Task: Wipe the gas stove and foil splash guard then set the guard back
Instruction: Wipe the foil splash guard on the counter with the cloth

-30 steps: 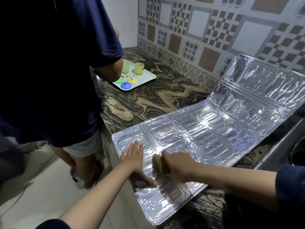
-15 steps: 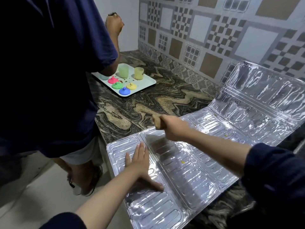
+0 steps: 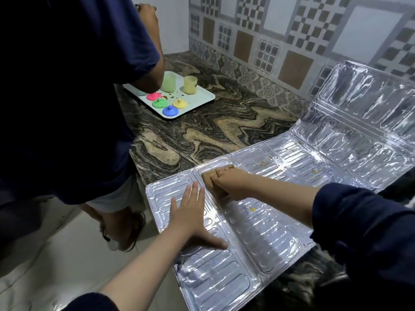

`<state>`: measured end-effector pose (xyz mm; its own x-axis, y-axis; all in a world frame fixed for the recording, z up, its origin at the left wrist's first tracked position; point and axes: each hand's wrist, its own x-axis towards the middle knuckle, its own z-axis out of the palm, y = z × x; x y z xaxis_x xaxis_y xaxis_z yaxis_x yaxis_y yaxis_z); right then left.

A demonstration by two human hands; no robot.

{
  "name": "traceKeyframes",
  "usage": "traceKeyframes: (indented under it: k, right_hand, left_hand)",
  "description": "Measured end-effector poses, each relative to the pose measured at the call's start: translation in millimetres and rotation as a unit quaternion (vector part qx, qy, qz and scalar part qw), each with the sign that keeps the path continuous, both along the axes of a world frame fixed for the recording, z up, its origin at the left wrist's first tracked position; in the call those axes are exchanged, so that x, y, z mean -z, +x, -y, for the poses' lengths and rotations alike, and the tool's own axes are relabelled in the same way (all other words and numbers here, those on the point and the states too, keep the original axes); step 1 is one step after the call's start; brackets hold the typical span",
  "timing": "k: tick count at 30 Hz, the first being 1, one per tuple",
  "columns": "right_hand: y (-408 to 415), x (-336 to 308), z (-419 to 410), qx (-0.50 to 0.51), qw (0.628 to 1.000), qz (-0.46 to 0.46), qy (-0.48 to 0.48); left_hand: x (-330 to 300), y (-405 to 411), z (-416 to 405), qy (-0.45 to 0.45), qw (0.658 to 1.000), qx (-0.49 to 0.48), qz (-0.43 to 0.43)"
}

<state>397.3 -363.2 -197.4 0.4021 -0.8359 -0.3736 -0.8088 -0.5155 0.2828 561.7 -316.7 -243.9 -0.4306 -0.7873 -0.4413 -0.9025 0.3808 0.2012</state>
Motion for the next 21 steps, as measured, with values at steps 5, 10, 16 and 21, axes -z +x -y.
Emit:
traceKeyframes:
  k: [5, 10, 16, 21]
  right_hand:
    - [-12.9, -12.0, -37.3, -0.003, 0.999, -0.008, 0.047]
    - [-23.9, -14.8, -68.5, -0.020, 0.996, -0.024, 0.081]
    - [-44.9, -11.2, -97.4, -0.024, 0.990, 0.012, 0.137]
    - [-50.5, -25.3, -117.3, 0.030, 0.972, 0.024, 0.231]
  left_hand:
    - [0.5, 0.5, 1.1, 0.001, 1.000, 0.004, 0.005]
    - [2.9, 0.9, 1.8, 0.001, 1.000, 0.004, 0.004]
    - [0.3, 0.0, 1.7, 0.010, 1.000, 0.004, -0.001]
    - [-3.8, 0.7, 0.8, 0.017, 1.000, 0.004, 0.000]
